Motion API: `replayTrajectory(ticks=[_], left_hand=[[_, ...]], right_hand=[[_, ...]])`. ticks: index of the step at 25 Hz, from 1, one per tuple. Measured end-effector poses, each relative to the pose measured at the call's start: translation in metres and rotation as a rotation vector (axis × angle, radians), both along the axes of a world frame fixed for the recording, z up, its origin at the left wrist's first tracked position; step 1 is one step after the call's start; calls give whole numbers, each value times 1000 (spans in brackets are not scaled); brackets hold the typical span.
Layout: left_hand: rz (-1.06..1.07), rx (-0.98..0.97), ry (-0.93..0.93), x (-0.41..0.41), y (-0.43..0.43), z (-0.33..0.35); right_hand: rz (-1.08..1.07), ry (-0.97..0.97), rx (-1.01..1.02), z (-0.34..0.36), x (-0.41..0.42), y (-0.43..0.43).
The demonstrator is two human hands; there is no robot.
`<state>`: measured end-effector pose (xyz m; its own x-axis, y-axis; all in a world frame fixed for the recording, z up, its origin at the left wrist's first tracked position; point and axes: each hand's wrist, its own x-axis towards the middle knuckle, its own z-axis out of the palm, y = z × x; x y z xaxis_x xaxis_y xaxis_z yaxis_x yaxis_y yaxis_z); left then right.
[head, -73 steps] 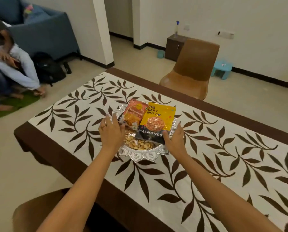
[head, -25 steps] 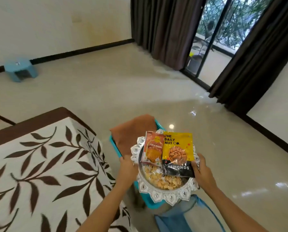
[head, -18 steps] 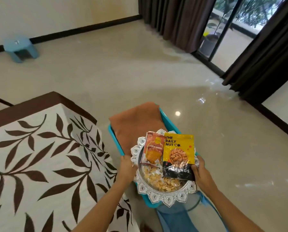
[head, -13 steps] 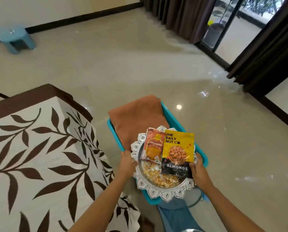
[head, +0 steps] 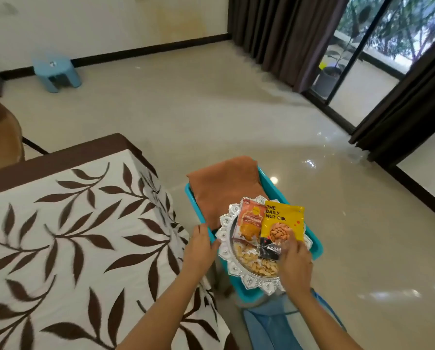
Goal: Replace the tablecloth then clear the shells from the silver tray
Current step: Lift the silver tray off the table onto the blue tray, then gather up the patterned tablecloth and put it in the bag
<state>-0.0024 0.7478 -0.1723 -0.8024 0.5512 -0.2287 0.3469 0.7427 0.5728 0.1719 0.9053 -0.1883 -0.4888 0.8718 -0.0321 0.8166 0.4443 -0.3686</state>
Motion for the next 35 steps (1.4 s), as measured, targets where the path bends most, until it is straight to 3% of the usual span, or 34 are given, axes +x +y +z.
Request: replayTrajectory(ticks=[3, 6, 9, 11, 14, 18, 23, 27, 31, 35], left_hand=[[52, 128, 90, -7, -67, 39], [116, 216, 205, -20, -159, 66], [242, 135, 298, -27, -254, 76], [394, 101, 310, -26, -329, 78], [689, -18, 265, -18, -431, 66], [1095, -293, 24, 8, -510, 58], [1401, -157, -259, 19, -551, 55], [1292, -111, -199, 21, -561, 32], [1040, -20, -60, 10, -571, 24], [719, -41, -68, -10, -579, 23]], right_hand=[[281, 183, -121, 38, -35, -99], [577, 194, -205, 76, -70, -218], [697, 105, -257, 97, -86, -309], [735, -56, -267, 104, -86, -359], [680, -237, -317, 96, -81, -413], [409, -208, -333, 77, -75, -465], [-101, -38, -504, 70, -86, -472], [-179, -5, -567, 61, -103, -462], [-17, 83, -513, 50, -118, -458], [170, 205, -456, 44, -138, -457]])
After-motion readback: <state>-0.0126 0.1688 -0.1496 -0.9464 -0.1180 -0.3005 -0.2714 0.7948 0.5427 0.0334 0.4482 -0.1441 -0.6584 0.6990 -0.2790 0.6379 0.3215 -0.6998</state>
